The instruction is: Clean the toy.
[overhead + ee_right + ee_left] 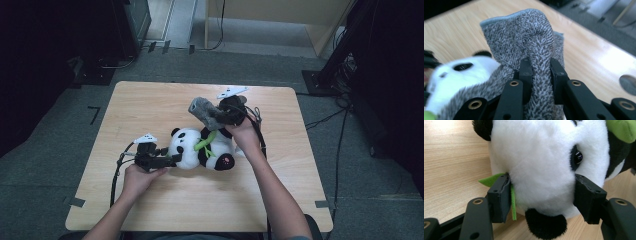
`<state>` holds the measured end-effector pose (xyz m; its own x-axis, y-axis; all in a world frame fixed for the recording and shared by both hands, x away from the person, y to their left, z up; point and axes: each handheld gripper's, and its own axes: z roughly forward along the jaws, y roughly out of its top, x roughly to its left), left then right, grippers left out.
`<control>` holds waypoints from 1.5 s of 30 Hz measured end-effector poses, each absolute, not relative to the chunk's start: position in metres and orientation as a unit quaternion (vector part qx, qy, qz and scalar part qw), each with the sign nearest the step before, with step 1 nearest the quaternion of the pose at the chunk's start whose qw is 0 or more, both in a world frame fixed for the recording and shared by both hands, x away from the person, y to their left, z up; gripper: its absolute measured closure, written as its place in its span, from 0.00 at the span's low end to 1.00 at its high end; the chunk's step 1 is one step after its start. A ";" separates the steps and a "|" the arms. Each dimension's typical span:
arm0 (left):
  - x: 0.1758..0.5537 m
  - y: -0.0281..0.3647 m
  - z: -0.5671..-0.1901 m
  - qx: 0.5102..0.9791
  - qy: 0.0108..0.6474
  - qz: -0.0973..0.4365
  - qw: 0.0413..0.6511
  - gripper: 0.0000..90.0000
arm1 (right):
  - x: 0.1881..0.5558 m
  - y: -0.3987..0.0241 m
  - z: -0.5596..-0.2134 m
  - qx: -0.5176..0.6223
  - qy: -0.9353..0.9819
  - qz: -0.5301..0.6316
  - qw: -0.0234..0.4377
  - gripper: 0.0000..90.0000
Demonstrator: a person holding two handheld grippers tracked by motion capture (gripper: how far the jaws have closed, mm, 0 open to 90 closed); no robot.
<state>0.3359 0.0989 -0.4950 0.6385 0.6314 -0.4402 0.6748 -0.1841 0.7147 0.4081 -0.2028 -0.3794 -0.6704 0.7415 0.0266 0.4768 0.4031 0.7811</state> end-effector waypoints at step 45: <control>0.341 0.099 -0.492 0.771 0.417 -0.030 0.480 0.34 | 0.381 -0.302 -0.432 0.471 0.770 0.402 0.152 0.85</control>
<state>0.3406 0.0987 -0.4916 0.6503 0.6141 -0.4472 0.6726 -0.1918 0.7147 0.3805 -0.3018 -0.4315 -0.5092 0.8484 0.1450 0.6037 0.2320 0.7627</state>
